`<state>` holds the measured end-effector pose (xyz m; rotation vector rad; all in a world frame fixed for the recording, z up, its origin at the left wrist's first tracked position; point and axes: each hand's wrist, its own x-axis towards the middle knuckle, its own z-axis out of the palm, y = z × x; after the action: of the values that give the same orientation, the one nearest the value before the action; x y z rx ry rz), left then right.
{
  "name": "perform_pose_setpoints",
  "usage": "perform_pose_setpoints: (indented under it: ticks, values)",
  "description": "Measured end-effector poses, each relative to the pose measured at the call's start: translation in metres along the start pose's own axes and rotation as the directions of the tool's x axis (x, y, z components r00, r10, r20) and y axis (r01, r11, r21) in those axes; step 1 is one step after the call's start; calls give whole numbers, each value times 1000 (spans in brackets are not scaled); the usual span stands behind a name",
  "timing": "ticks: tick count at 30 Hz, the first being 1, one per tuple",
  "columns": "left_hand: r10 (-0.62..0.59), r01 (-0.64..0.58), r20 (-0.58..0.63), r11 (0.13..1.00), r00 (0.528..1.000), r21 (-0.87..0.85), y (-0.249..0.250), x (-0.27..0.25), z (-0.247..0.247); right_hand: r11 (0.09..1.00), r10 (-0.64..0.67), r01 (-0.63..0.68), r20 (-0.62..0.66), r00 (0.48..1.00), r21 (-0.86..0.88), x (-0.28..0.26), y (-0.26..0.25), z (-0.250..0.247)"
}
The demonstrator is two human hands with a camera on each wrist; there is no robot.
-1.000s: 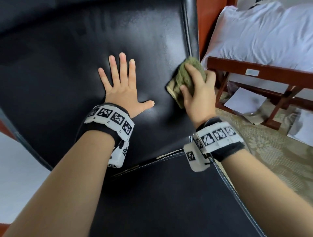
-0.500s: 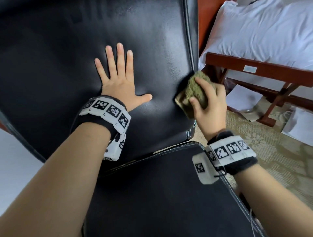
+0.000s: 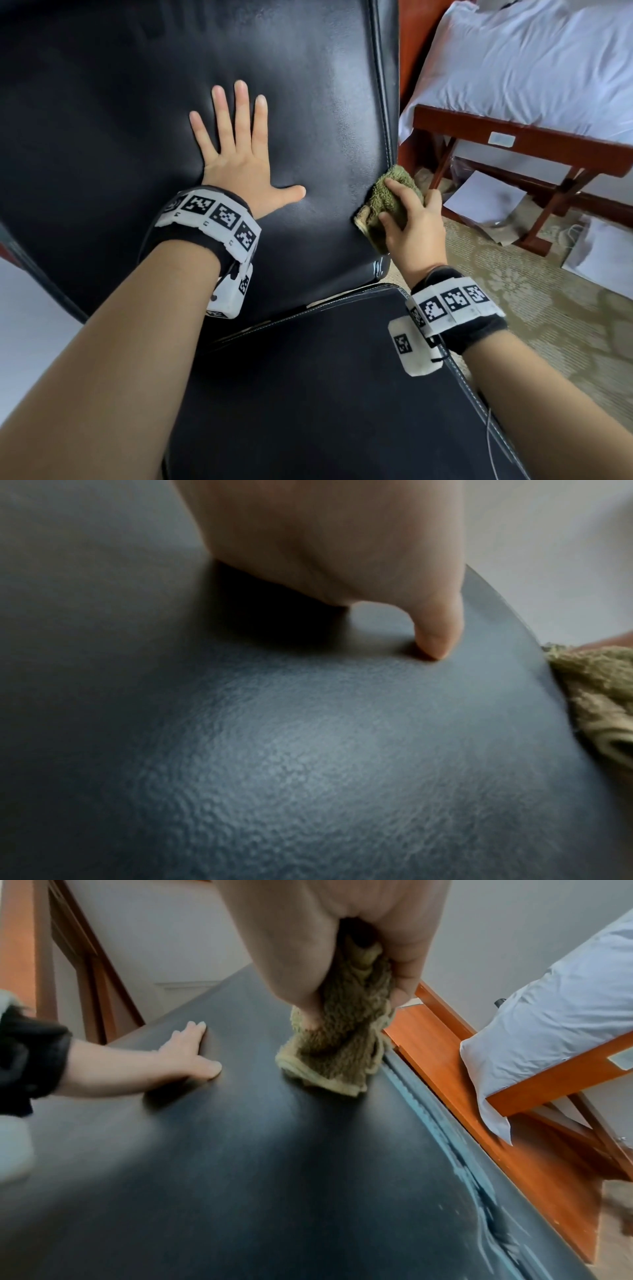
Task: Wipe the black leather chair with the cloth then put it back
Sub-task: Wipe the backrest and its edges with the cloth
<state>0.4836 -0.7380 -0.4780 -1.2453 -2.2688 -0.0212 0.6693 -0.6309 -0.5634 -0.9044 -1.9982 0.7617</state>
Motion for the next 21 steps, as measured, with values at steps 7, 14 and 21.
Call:
perform_pose_setpoints:
  ticks: [7,14,21]
  values:
    - [-1,1,11,1000,1000,-2,0,1,0,978,-177,198,-221,959,73,38,-36,-36]
    - [11,-10,12,1000,1000,-18,1,-1,-2,979,-199,202,-73,977,29,81,-65,-15]
    - [6,-6,-17,1000,1000,8,3,-5,-8,985,-174,174,-8,985,-19,61,-45,-13]
